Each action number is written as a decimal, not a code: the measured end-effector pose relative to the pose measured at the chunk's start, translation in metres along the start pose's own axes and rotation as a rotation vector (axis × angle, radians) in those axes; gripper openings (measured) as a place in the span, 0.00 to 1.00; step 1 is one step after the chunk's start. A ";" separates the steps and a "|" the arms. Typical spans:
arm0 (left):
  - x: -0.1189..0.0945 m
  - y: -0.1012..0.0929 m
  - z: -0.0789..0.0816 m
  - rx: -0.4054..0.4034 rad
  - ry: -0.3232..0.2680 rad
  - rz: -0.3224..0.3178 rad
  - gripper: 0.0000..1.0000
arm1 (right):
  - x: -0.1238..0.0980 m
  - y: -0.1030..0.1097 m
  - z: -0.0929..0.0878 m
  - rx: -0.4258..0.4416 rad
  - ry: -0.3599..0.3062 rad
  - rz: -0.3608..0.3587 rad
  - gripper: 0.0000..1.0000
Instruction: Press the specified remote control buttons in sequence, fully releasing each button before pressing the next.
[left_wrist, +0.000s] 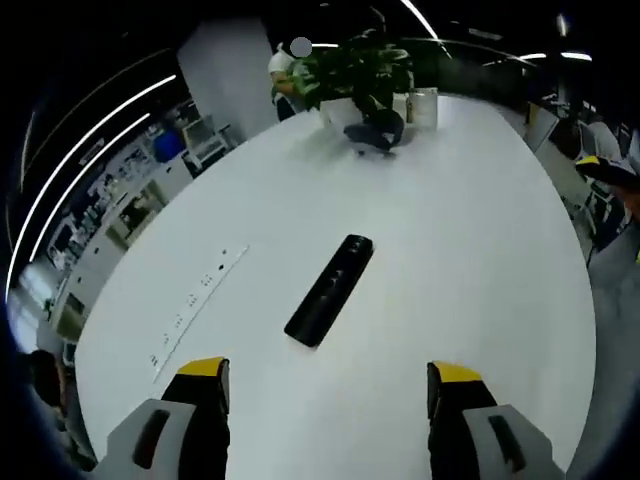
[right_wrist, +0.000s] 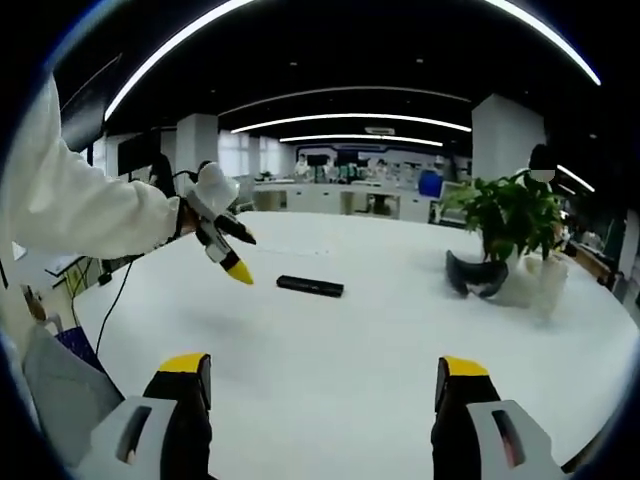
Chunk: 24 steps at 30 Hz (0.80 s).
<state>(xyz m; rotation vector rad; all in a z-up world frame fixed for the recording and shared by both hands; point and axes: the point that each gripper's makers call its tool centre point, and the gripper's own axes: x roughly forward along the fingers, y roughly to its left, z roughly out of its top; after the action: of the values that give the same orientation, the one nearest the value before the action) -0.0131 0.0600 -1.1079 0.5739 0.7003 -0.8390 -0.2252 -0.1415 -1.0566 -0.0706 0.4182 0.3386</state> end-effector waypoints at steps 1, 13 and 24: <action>-0.004 -0.001 -0.001 -0.008 -0.004 0.002 0.86 | 0.000 0.000 0.000 0.002 -0.001 0.002 0.93; -0.054 -0.018 -0.010 -0.190 -0.164 0.081 0.98 | 0.000 0.004 0.001 0.023 -0.004 0.035 0.97; -0.100 -0.044 -0.025 -0.286 -0.262 0.164 0.99 | -0.002 -0.001 0.003 0.079 -0.018 0.040 0.98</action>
<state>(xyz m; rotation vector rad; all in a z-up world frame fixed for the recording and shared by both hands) -0.1051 0.0996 -1.0571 0.2534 0.5130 -0.6325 -0.2255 -0.1422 -1.0526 0.0174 0.4154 0.3616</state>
